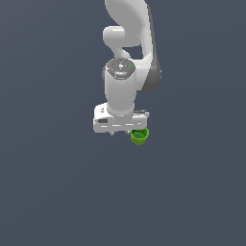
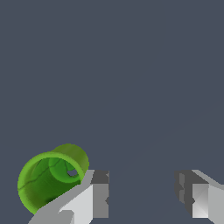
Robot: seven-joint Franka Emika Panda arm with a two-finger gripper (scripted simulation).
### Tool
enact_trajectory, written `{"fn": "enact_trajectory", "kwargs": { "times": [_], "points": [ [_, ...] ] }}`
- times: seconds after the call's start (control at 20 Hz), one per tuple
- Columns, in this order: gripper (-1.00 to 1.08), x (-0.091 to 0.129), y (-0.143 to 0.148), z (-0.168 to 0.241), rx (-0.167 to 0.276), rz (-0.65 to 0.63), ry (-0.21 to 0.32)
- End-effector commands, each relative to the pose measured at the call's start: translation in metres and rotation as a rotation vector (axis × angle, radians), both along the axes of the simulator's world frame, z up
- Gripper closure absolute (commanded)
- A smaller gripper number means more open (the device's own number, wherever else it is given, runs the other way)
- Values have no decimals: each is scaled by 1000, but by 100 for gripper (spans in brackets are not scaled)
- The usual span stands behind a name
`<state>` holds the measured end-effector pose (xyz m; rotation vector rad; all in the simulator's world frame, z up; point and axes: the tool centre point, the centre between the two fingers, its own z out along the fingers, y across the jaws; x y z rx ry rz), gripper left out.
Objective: Pick up the object and move it to a goal position.
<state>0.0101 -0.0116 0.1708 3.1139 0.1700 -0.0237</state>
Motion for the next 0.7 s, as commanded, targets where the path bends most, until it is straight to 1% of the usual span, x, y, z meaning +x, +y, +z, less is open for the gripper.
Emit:
{"fn": "enact_trajectory", "kwargs": {
  "times": [0.0, 0.3, 0.65],
  "points": [
    [-20, 0, 5, -3, -6, 50, 17],
    [-20, -2, 19, -14, -25, 222, 77],
    [-20, -5, 40, -29, -45, 478, 171]
  ]
}}
